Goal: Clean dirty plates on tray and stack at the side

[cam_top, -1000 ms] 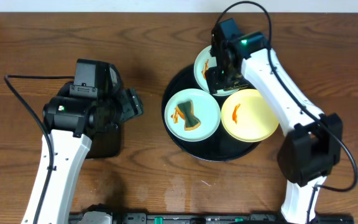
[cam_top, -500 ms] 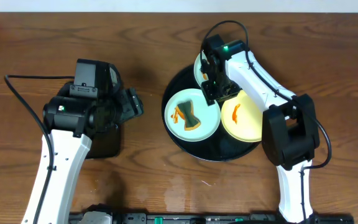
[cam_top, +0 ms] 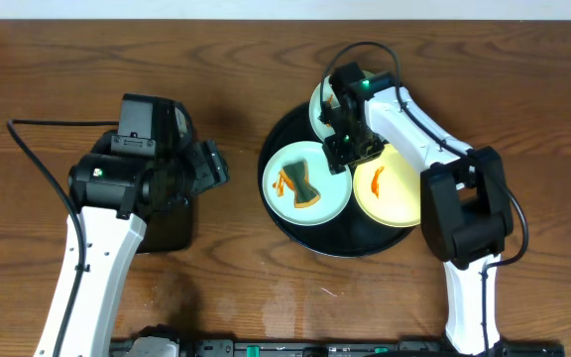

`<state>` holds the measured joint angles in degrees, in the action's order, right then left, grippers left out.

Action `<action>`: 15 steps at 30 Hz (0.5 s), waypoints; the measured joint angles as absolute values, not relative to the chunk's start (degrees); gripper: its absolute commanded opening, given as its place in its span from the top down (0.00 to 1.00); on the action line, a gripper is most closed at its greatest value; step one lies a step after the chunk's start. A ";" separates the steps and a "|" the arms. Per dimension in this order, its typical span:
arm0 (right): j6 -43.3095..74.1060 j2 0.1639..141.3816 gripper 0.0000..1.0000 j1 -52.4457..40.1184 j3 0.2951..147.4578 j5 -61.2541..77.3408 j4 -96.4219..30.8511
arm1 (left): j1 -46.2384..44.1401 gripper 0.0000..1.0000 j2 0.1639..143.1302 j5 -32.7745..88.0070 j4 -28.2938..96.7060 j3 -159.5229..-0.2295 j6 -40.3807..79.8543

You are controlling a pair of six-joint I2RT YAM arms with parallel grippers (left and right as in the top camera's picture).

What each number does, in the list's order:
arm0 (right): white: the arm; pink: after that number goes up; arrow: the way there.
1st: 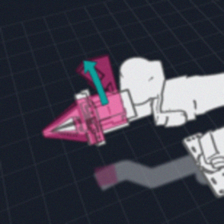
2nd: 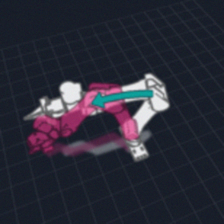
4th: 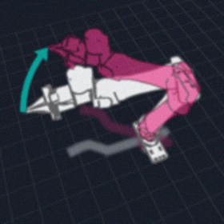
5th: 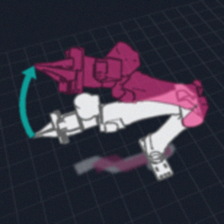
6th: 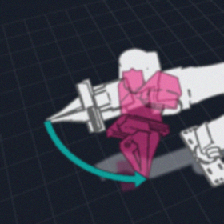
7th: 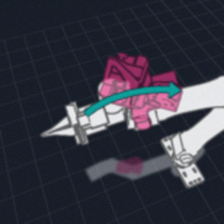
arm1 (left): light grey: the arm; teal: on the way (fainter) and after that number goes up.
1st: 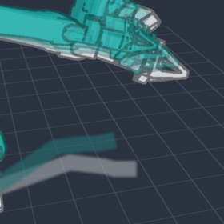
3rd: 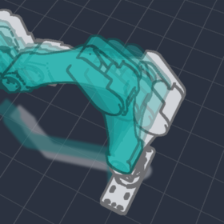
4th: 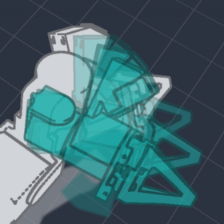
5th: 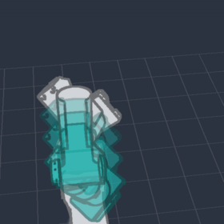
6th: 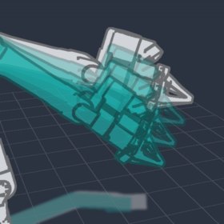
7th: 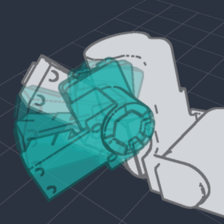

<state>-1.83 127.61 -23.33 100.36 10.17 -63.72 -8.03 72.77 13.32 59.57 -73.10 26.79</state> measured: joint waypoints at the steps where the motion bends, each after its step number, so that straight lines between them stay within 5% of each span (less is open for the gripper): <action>1: -2.33 127.61 0.56 -22.98 100.31 11.27 -63.70 | -8.03 0.21 72.77 13.32 59.55 -73.10 26.79; 15: -4.10 127.61 0.67 -22.17 96.03 15.40 -59.68 | -8.03 0.21 72.77 13.32 59.68 -73.10 26.79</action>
